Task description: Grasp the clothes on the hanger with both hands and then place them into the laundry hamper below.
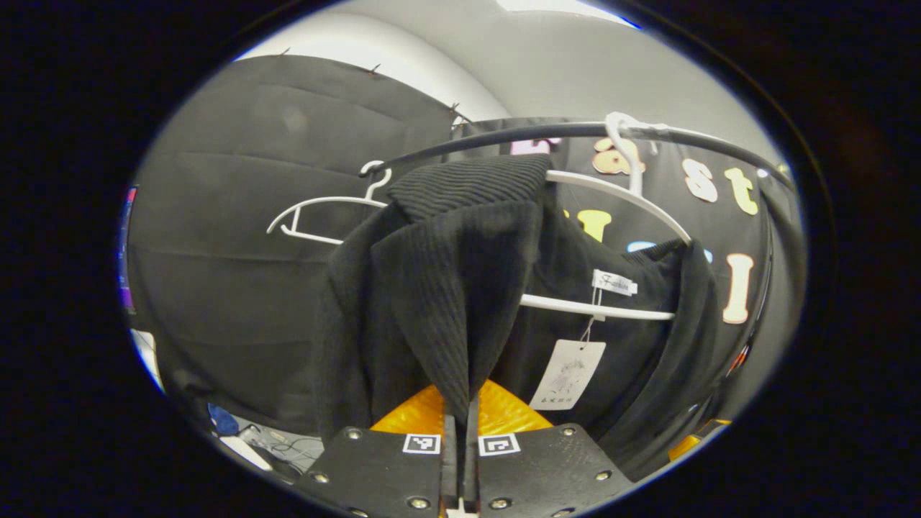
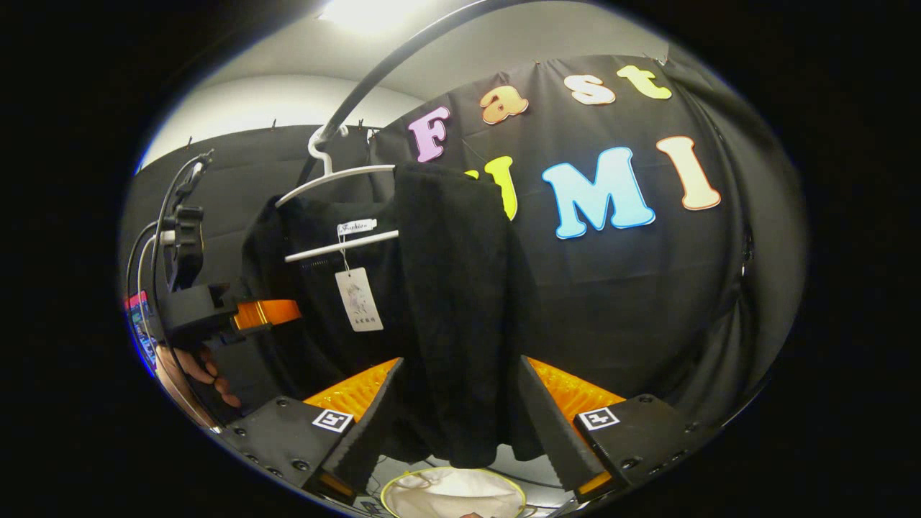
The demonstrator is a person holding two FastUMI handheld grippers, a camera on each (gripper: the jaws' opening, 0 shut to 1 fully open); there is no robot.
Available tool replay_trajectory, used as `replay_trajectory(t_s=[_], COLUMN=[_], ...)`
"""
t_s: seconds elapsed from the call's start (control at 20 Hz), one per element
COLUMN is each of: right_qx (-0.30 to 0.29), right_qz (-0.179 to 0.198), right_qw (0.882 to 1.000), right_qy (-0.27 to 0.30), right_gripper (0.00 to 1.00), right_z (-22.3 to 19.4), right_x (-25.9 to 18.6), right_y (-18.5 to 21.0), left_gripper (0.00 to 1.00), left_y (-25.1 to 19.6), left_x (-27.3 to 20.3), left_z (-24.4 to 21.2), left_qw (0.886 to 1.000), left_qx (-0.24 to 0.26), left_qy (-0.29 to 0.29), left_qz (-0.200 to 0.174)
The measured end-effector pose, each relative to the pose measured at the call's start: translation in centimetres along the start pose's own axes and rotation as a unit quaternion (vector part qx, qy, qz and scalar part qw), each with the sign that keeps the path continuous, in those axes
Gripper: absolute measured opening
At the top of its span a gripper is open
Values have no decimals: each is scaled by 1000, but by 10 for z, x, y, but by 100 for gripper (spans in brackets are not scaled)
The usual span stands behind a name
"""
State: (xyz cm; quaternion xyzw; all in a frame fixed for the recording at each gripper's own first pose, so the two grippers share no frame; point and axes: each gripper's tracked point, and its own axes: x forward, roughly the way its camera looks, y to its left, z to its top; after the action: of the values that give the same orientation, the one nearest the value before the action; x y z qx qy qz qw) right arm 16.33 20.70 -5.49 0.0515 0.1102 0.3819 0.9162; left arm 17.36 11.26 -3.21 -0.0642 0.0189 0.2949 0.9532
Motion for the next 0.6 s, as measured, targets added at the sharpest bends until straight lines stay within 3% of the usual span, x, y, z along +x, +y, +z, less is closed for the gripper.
replay_trajectory(t_s=[0.1,0.3,0.5,0.6], right_qx=[4,10,-3,-2], right_qz=[3,3,-12,-14], right_qw=[1000,1000,1000,1000], right_qy=[-8,-12,-10,-15], right_gripper=[98,98,98,98], right_z=[9,17,20,24], right_x=[7,32,54,64], right_y=[6,18,23,26], left_gripper=[5,0,0,1], left_y=[6,-5,-16,-11], left_x=[-8,-24,-47,-52], left_z=[4,10,31,30], left_qw=[1000,999,997,997], left_qx=[-2,15,10,17], left_qy=[-2,0,-47,-44], left_qz=[-5,-39,-62,-55])
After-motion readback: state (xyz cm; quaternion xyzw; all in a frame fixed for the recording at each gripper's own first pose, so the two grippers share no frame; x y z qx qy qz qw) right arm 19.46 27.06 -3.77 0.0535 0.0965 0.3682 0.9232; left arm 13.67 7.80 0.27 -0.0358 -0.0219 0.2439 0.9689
